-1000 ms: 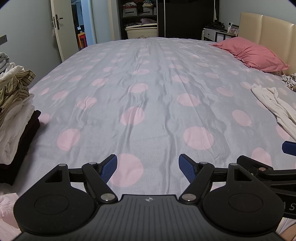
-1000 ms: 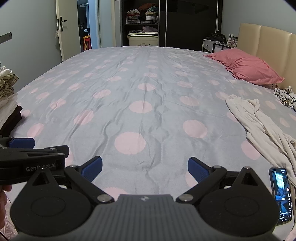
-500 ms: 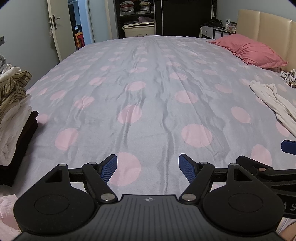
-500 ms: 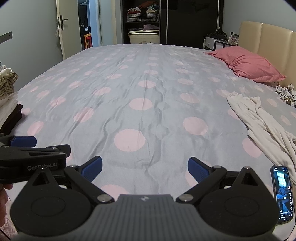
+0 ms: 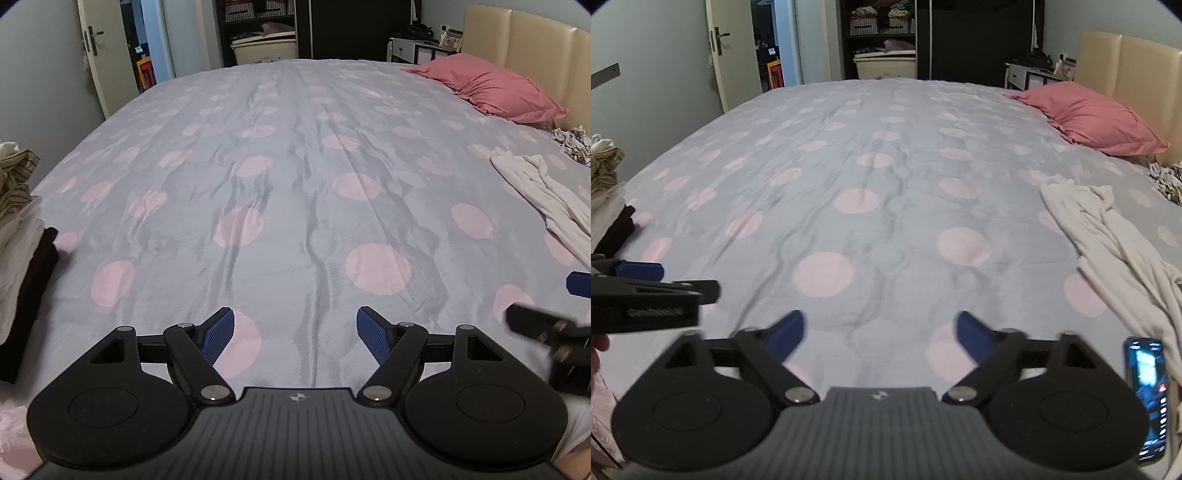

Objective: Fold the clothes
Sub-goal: 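Move both tools toward the crumpled white garment on the bed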

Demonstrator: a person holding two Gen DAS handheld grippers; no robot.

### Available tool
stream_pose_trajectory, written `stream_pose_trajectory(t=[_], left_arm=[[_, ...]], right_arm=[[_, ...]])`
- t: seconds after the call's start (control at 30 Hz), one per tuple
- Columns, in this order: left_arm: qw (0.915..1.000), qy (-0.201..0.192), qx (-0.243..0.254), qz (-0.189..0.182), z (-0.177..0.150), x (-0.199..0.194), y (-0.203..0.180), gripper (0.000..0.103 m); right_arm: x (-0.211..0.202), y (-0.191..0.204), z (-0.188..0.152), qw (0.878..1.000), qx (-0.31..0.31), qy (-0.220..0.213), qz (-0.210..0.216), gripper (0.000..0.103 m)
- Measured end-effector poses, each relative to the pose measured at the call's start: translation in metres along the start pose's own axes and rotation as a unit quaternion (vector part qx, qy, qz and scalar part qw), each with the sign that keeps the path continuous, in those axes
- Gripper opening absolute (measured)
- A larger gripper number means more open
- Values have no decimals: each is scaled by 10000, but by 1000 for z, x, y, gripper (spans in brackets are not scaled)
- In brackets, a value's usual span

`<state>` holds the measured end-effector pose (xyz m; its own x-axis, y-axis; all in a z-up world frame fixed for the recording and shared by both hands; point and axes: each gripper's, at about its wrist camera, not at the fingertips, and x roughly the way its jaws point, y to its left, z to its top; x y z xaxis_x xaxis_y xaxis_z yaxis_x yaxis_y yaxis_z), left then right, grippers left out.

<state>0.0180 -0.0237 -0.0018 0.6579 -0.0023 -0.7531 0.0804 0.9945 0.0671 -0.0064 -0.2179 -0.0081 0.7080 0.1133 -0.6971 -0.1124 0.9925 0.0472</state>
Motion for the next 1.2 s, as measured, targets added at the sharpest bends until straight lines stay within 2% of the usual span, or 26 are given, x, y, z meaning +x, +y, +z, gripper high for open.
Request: stream_pose_trajectory(t=[0.07,0.2,0.33,0.43,0.6,0.7,0.9,0.97,1.0,1.03,1.07,1.2], left_arm=[[10000,32,18,-36,4,3,-2,72],[9999,18,146,-74,13,10,-14,72],[9996,68,164,-207,22,22,-25,72],[9992,105,207,-338,28,31,-36,73],[9983,173,280,-473,39,47,-55,72],[9976,230,338,-566,45,59,-68,72],[9934,340,583,-925,63,88,-110,72],[9913,349,655,-1090,70,94,-128,72],[9899,347,705,-1182,74,97,-139,72],[9886,346,765,-1252,77,101,-149,72],[9873,350,828,-1307,80,105,-159,72],[9818,371,1078,-1521,91,120,-200,72]], right_arm=[[3,-20,4,9999,20,141,-37,79],[9,-65,14,9989,-126,316,-309,65],[16,-123,26,9968,41,572,-548,65],[26,-161,30,9937,-86,648,-908,64],[55,-224,39,9880,59,748,-1352,62],[76,-253,46,9831,-60,767,-1659,54],[102,-288,52,9798,37,920,-1776,53],[106,-293,51,9786,-1,972,-1812,46],[108,-295,50,9777,-30,980,-1859,36],[109,-298,50,9762,-52,976,-1937,20],[109,-300,49,9750,-48,958,-2005,15],[103,-313,46,9793,139,833,-1839,9]])
